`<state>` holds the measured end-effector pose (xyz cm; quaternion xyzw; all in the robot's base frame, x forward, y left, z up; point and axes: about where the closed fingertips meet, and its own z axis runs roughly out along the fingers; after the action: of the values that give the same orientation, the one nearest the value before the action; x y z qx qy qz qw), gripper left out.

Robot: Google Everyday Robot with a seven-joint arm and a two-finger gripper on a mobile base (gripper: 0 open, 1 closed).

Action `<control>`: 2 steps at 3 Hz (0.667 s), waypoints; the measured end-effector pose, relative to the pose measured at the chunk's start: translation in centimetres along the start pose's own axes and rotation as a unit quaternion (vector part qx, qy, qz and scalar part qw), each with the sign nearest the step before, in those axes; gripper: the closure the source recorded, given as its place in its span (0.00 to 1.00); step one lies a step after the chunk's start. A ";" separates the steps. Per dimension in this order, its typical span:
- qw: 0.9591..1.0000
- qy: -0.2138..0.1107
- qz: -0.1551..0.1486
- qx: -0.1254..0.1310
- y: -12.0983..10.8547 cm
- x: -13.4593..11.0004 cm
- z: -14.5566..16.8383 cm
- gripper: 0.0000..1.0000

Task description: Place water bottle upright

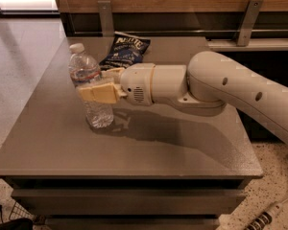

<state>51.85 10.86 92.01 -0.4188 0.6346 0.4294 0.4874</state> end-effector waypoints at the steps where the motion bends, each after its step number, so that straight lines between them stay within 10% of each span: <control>1: 1.000 -0.022 -0.003 0.016 0.2 1.2 0.3 1.00; 2: 0.999 -0.043 -0.017 0.029 0.6 1.6 0.0 1.00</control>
Offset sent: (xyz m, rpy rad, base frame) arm -0.0115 -0.0072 -0.0195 0.0952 -0.1063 -0.0999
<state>51.04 10.85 90.53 -0.3967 0.6177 0.4202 0.5333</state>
